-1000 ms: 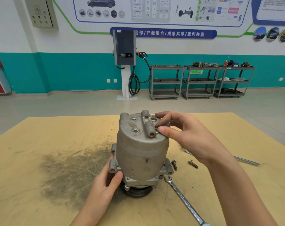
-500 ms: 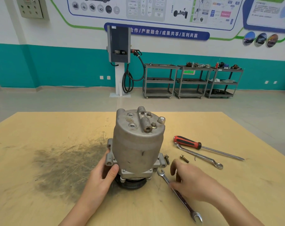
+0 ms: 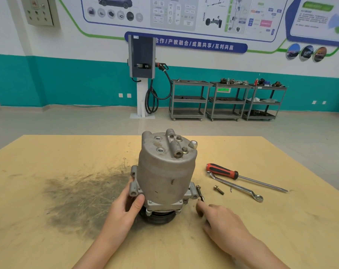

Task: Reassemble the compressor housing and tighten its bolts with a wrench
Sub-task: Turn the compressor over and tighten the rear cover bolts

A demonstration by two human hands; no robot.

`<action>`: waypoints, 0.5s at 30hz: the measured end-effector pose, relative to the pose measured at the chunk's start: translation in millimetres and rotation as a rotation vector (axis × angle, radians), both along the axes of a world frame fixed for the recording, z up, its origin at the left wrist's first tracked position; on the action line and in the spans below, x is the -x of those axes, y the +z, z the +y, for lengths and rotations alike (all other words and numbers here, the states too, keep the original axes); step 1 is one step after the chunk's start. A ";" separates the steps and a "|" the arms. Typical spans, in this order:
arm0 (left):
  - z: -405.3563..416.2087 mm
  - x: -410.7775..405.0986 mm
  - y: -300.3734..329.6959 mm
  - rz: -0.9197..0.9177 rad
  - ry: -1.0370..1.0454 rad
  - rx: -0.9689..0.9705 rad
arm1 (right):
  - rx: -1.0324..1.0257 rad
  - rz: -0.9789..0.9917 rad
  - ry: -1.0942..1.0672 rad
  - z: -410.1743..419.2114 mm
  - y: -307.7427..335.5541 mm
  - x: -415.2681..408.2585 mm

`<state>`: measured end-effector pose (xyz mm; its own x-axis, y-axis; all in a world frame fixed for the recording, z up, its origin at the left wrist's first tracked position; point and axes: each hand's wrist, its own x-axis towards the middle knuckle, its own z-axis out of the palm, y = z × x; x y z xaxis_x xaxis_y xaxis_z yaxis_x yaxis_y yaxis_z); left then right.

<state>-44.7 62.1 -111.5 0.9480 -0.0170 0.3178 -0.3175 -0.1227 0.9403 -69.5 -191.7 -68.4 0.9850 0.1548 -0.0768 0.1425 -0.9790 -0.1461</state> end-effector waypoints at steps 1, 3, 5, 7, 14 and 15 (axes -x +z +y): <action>0.5 -0.1 0.1 0.003 -0.003 0.002 | -0.168 0.025 -0.009 -6.9 -0.2 -2.7; 1.5 -0.9 0.1 0.007 -0.012 0.013 | -0.683 0.107 -0.072 -19.5 3.5 -5.0; 1.7 -0.2 1.8 -0.006 -0.020 0.025 | -1.354 0.292 -0.104 -29.4 9.2 -6.4; 1.5 0.5 3.0 -0.008 -0.013 0.028 | -1.833 0.398 0.024 -37.5 17.2 -6.1; 1.5 1.8 5.5 0.030 -0.003 0.037 | -1.991 0.034 0.355 -29.0 55.6 -15.0; 1.0 2.5 6.6 0.035 -0.002 0.035 | -2.007 0.002 0.350 -27.4 62.7 -17.6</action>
